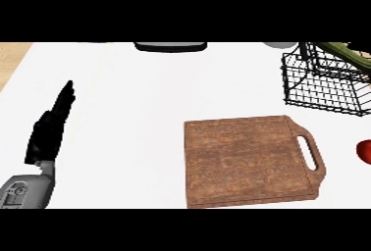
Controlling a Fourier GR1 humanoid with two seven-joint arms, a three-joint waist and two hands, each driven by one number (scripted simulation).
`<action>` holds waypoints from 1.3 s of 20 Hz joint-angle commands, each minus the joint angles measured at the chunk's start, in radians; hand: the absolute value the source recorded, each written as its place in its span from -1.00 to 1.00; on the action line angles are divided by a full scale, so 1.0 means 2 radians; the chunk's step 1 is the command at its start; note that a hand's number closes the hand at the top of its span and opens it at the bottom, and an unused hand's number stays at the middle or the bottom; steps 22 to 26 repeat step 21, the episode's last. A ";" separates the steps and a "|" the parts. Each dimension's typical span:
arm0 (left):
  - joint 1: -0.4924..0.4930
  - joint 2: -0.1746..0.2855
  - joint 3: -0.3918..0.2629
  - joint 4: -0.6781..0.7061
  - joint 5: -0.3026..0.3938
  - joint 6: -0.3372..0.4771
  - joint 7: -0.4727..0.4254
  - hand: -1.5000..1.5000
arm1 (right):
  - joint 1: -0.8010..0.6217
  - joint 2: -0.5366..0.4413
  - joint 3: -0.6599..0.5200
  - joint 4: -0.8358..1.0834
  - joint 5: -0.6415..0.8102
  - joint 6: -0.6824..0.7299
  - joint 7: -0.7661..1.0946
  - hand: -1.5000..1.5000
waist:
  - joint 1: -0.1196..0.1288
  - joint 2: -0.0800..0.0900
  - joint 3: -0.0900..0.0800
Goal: Pick the squash from the cutting board and place it in the tiered basket
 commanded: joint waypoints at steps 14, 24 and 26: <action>0.004 -0.001 0.018 -0.012 -0.006 -0.001 0.018 0.00 | 0.150 -0.123 -0.139 -0.128 -0.153 0.144 0.057 -1.00 | -0.021 -0.006 0.000; 0.020 -0.001 0.022 -0.023 -0.007 -0.007 0.012 0.00 | 0.280 -0.154 -0.247 -0.162 -0.245 0.214 -0.015 -1.00 | -0.017 -0.005 0.000; 0.020 -0.001 0.022 -0.023 -0.007 -0.007 0.012 0.00 | 0.280 -0.154 -0.247 -0.162 -0.245 0.214 -0.015 -1.00 | -0.017 -0.005 0.000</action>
